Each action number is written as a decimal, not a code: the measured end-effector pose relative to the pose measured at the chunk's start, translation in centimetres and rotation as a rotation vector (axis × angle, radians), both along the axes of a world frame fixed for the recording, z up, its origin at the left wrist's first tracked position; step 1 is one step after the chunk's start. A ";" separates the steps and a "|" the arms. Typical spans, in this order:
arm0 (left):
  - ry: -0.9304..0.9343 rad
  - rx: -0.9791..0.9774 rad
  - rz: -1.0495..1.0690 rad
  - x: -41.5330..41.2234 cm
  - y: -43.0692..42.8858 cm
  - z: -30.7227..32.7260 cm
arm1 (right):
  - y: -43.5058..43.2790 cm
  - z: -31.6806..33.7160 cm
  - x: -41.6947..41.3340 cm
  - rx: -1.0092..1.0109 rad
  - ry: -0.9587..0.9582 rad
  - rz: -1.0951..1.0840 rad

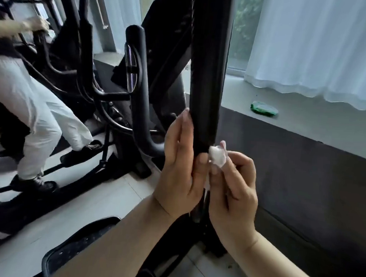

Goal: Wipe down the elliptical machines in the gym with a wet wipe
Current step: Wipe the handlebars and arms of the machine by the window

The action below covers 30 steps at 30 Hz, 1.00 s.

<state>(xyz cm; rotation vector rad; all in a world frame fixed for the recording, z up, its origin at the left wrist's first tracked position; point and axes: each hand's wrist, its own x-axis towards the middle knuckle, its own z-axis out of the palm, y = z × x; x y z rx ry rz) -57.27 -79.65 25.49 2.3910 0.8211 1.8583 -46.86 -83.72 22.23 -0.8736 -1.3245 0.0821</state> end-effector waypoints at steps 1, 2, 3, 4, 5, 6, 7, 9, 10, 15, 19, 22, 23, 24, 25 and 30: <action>-0.017 -0.014 -0.016 0.1 0.1 0.8 | 0.3 1.6 -0.3 0.040 0.002 -0.032; -0.037 -0.019 -0.025 0.2 0.1 1.5 | 0.6 2.7 -0.5 0.071 -0.013 -0.064; -0.056 -0.010 -0.029 0.3 0.2 2.1 | 0.9 3.3 -0.6 0.093 -0.041 -0.087; -0.072 0.011 -0.029 0.4 0.2 2.8 | 1.0 3.3 -0.6 0.105 -0.075 -0.103; -0.085 0.035 -0.028 0.5 0.3 3.3 | 1.0 2.8 -0.3 0.105 -0.108 -0.106; -0.097 0.059 -0.029 0.5 0.4 3.9 | 0.8 2.2 0.1 0.096 -0.131 -0.101; -0.109 0.081 -0.035 0.5 0.5 4.4 | 0.6 1.9 0.5 0.085 -0.136 -0.090; -0.134 0.097 -0.059 0.6 0.7 5.1 | 0.2 2.9 1.0 0.085 -0.099 -0.089; -0.142 0.097 -0.075 0.6 0.8 5.5 | 0.1 4.2 1.0 0.109 -0.071 -0.116; -0.163 0.113 -0.160 0.7 1.2 7.6 | 0.9 9.8 -0.2 0.237 -0.128 -0.198; -0.150 0.099 -0.150 0.5 1.3 8.6 | 0.7 7.0 0.2 0.221 -0.213 -0.209; -0.131 0.108 -0.151 0.2 1.5 9.8 | 0.7 7.9 0.6 0.230 -0.175 -0.191; -0.124 0.119 -0.140 0.2 1.6 10.3 | 1.0 9.1 0.6 0.256 -0.139 -0.208; -0.121 0.133 -0.131 0.2 1.7 10.9 | 1.3 10.5 0.6 0.283 -0.106 -0.229; -0.125 0.147 -0.129 0.2 1.8 11.5 | 1.6 11.9 0.3 0.307 -0.087 -0.244; -0.156 0.179 -0.130 0.6 1.9 13.0 | 2.0 11.4 -0.7 0.324 -0.151 -0.236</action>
